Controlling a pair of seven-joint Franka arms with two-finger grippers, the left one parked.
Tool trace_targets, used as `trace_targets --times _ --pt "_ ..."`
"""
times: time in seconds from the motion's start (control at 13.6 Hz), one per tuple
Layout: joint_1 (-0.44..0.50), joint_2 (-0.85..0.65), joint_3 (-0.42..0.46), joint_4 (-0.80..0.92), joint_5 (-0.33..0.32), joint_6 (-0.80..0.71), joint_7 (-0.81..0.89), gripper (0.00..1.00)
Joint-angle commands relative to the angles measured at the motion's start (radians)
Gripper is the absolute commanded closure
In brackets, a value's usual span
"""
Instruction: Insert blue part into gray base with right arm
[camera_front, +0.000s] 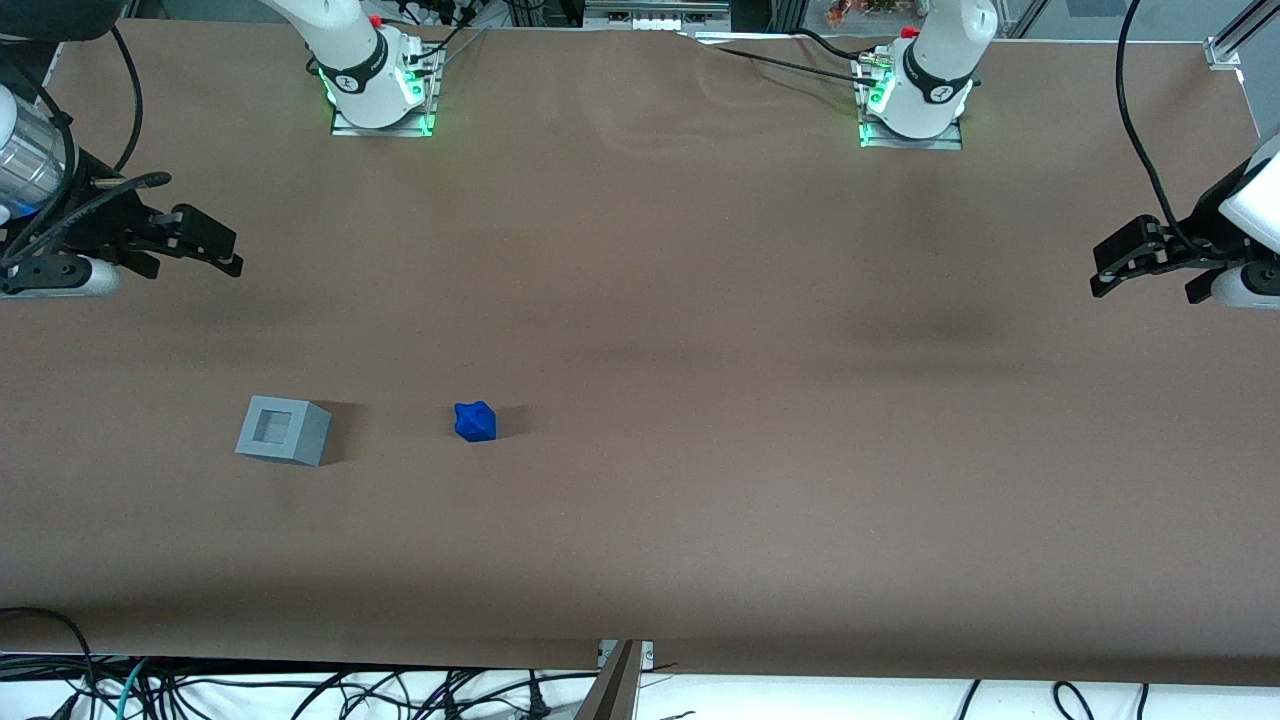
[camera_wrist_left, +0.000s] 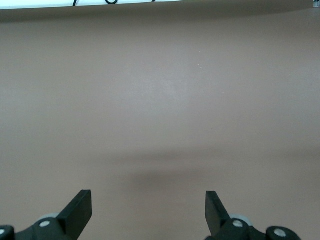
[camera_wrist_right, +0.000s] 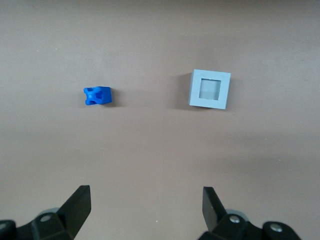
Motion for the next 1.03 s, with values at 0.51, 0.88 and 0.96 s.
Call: trace_targets --times 0.51,0.88,0.96 --pt "-0.078 -0.154 0.084 -0.142 -0.040 -0.005 0.005 0.01" --pt "-0.081 -0.160 0.099 -0.151 -0.041 0.004 0.013 0.01" --pt "-0.082 -0.161 0.099 -0.153 -0.041 0.007 0.013 0.01"
